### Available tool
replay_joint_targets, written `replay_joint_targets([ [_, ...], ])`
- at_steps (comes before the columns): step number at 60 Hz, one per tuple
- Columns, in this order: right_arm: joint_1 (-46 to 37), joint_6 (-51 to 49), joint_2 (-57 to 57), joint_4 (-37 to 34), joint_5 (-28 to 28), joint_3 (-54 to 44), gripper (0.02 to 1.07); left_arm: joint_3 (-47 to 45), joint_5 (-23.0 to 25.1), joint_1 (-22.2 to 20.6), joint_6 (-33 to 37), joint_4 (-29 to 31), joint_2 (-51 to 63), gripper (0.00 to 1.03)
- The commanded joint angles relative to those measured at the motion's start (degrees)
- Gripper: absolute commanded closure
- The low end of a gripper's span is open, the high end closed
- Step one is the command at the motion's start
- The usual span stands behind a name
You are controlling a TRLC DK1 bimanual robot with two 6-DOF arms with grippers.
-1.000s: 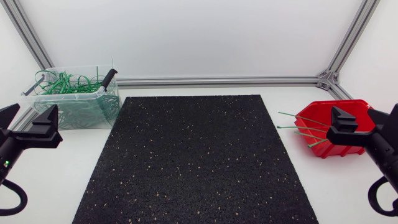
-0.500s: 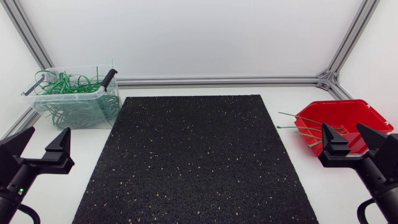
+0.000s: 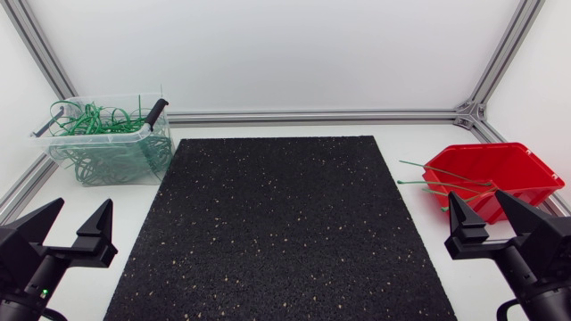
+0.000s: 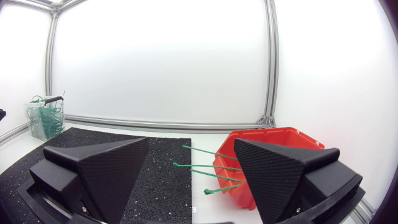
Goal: Take a green cable tie from the red box, thread the tail through the head to close it, then place it in the transparent bin on the left.
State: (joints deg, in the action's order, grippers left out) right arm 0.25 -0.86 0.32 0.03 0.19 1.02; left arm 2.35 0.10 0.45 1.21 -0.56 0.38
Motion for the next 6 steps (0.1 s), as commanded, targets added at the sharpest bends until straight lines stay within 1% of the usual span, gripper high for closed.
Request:
replay_joint_targets([
  [1,-0.25,0.86,-0.32,-0.03,-0.19,-1.02,0.07,-2.35,-0.1,-0.45,-1.21,0.56,-0.38,0.03],
  [6,-0.25,0.86,-0.32,-0.03,-0.19,-1.02,0.07,-2.35,-0.1,-0.45,-1.21,0.56,-0.38,0.03],
])
